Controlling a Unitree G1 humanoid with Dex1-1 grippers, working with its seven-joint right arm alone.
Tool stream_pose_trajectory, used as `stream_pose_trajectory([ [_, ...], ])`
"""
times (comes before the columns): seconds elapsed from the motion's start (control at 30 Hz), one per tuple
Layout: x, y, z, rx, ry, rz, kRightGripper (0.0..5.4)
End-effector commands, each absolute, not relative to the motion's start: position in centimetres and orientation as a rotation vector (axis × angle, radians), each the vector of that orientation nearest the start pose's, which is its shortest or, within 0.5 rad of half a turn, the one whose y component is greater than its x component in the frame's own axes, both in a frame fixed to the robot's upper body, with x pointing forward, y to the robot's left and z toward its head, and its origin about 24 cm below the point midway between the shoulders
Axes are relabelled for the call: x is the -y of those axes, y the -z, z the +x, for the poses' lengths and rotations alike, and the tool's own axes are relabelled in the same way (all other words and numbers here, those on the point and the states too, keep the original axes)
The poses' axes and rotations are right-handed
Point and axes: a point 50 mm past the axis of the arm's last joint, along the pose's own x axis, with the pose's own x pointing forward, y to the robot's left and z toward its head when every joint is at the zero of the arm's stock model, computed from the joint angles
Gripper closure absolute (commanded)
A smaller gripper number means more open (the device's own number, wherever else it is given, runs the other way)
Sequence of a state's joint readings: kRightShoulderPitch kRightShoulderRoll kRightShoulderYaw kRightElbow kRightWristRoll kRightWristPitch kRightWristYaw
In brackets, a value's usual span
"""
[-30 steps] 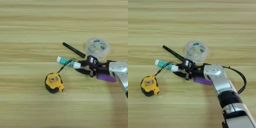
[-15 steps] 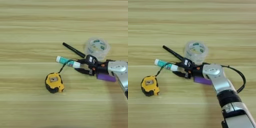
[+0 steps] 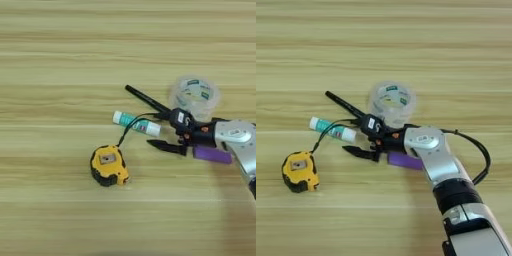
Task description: Move the objects on the table
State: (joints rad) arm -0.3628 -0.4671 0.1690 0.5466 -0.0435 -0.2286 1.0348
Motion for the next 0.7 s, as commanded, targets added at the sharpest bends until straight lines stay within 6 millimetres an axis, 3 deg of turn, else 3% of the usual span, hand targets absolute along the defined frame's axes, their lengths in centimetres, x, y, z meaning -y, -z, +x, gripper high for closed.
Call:
stream_pose_trajectory([
  [0.03, 18.5, -5.9, 30.1, -0.168, -1.088, -0.573, 0.95],
  [0.33, 18.2, -6.8, 30.6, -0.103, -1.066, -0.554, 0.07],
  [0.7, 17.3, -8.7, 30.5, 0.015, -1.075, -0.489, 0.03],
])
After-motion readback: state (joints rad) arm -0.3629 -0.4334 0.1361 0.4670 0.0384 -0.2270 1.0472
